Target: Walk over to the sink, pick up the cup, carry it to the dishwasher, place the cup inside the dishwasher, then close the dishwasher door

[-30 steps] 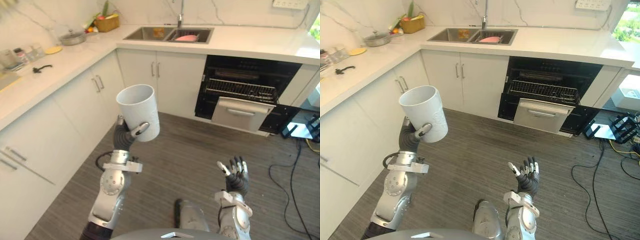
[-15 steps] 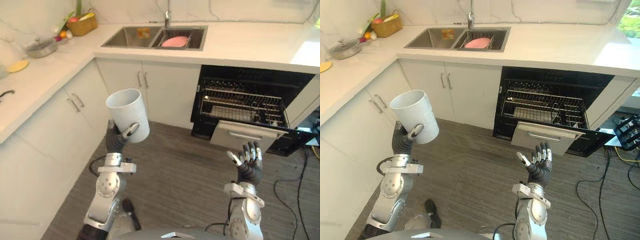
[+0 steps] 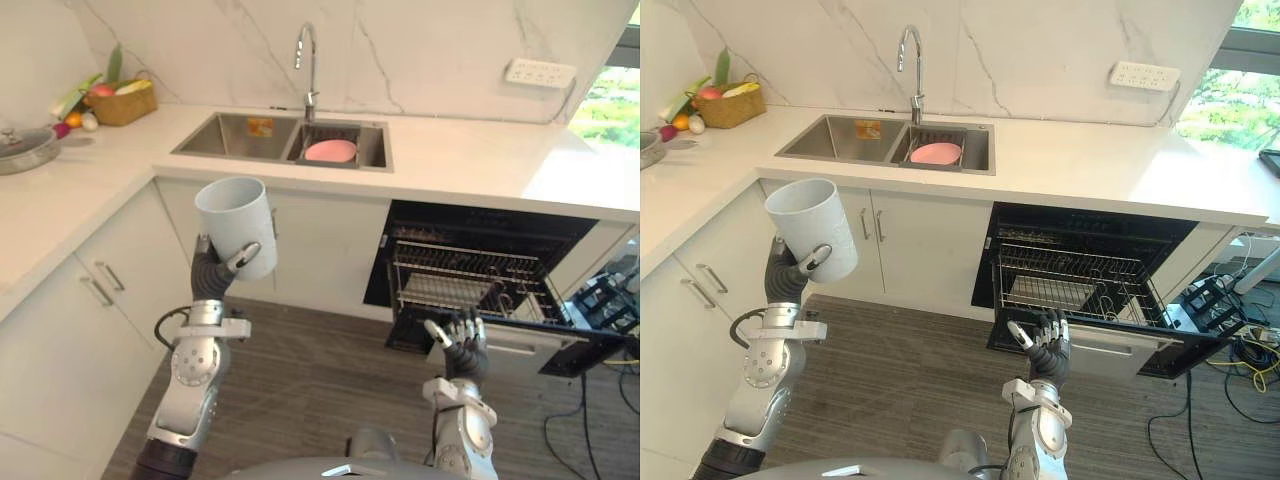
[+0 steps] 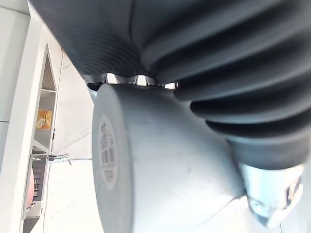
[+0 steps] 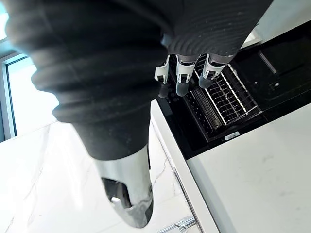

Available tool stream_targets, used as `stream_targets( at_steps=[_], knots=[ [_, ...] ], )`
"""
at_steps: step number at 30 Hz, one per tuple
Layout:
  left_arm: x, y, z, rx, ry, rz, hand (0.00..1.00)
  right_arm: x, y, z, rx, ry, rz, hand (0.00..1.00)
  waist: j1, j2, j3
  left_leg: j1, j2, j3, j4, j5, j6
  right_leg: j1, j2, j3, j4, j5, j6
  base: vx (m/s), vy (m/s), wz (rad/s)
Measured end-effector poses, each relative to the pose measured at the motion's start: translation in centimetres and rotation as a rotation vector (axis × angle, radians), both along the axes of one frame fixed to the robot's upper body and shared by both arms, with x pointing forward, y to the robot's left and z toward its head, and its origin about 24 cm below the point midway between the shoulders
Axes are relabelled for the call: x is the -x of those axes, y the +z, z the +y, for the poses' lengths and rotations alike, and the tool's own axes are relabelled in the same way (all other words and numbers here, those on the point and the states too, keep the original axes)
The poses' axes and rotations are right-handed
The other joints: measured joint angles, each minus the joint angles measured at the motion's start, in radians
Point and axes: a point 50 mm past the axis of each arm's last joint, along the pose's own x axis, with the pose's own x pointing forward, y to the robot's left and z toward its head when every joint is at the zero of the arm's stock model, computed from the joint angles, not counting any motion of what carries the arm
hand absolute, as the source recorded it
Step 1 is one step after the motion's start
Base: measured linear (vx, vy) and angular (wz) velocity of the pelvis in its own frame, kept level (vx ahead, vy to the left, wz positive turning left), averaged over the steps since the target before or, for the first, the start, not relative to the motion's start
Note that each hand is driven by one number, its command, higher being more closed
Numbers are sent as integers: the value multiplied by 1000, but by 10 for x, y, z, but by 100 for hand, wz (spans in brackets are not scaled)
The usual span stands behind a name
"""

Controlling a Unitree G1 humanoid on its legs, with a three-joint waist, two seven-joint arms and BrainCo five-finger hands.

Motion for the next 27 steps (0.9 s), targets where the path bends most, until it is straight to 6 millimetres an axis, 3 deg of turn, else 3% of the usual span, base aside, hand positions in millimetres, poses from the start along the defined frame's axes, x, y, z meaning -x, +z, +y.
stream_targets(
  at_steps=[1,2,3,4,5,6,8,9,11,13,15,17,18,21,23,24,25,26,27],
  knots=[
    [0,-1,0,-11,-14,2,100,5,2,-2,7,8,-8,0,-5,-11,2,33,-3,-13,-1,-15,-31,11,5,-32,-156,100,-18,449,-206,24],
    [1,-1,0,-21,-20,3,100,6,2,0,8,20,-8,0,-4,-38,0,66,-11,-14,6,-40,-56,24,6,-39,-215,241,-46,549,-219,14],
    [1,-9,-4,-11,-29,37,100,5,2,-2,16,38,-7,0,-1,-2,4,96,26,-21,3,-56,-72,41,34,-64,-189,233,-81,450,-171,3],
    [2,-8,-11,-12,-62,28,100,1,9,-2,27,49,-37,0,0,38,-11,91,51,-8,-3,-55,-74,37,57,-83,-189,192,-91,395,-153,2],
    [2,-5,-15,-15,-75,15,100,-2,14,-1,30,55,-63,0,1,54,-8,93,60,-5,-4,-50,-76,35,65,-87,-186,171,-90,346,-192,7],
    [4,-2,-21,-21,-95,-4,100,-9,22,2,23,62,-106,0,3,63,2,102,74,4,20,-35,-78,41,80,-95,-174,127,-92,364,-260,-2],
    [7,-4,-28,-2,-114,6,100,-14,28,10,4,88,-143,0,10,56,10,48,130,32,219,-3,-53,94,97,-107,-198,98,-95,251,-235,-3],
    [8,-3,-32,10,-123,3,100,-14,34,11,4,86,-166,0,17,57,22,-36,198,34,446,73,3,153,124,-113,-236,89,-101,183,-186,-3],
    [9,3,-32,26,-123,-27,100,-13,43,8,19,64,-204,0,30,71,32,-177,317,7,741,242,25,237,171,-103,-309,83,-109,284,-128,-27],
    [9,3,-31,24,-125,-34,100,-12,42,1,32,35,-206,0,29,77,29,-249,346,34,838,156,19,299,177,-87,-349,75,-118,371,-70,-47],
    [8,-1,-31,17,-125,-19,100,-10,41,-7,48,7,-199,0,29,75,28,-253,326,86,697,83,13,326,167,-53,-382,85,-123,330,-35,-61],
    [5,-11,-30,5,-121,25,100,-11,37,-11,69,15,-171,0,26,68,25,-227,235,16,355,65,-29,331,138,5,-386,93,-107,340,29,-73],
    [5,-13,-30,4,-116,35,100,-11,38,-12,77,18,-169,0,24,67,26,-225,215,-18,287,70,-38,331,132,21,-386,92,-104,276,89,-67],
    [5,-15,-25,-6,-90,40,100,-12,35,-17,98,28,-150,0,23,66,23,-206,153,-163,103,105,-57,333,96,100,-372,60,-51,242,195,-63],
    [5,-15,-24,-1,-79,43,100,-11,33,-23,118,27,-128,0,20,92,7,-191,152,-173,34,208,-41,322,95,134,-345,34,-7,268,381,-52],
    [4,-16,-24,-8,-80,48,100,-12,31,-25,123,22,-114,0,13,103,-6,-169,150,-162,18,207,-95,315,93,154,-326,16,22,158,306,-37],
    [2,-19,-22,-28,-81,58,100,-12,29,-25,113,6,-107,0,4,84,-19,-131,114,-155,-29,177,-117,308,64,172,-316,2,44,169,371,-32],
    [1,-19,-21,-39,-81,59,100,-13,29,-24,104,-2,-111,0,1,76,-22,-115,98,-143,-57,169,-122,304,48,182,-311,-1,56,110,317,-23],
    [-1,-19,-20,-56,-85,54,100,-15,29,-22,82,-25,-116,0,-5,45,-22,-95,62,-125,-99,169,-116,292,15,200,-309,0,69,94,345,-26]
  ],
)
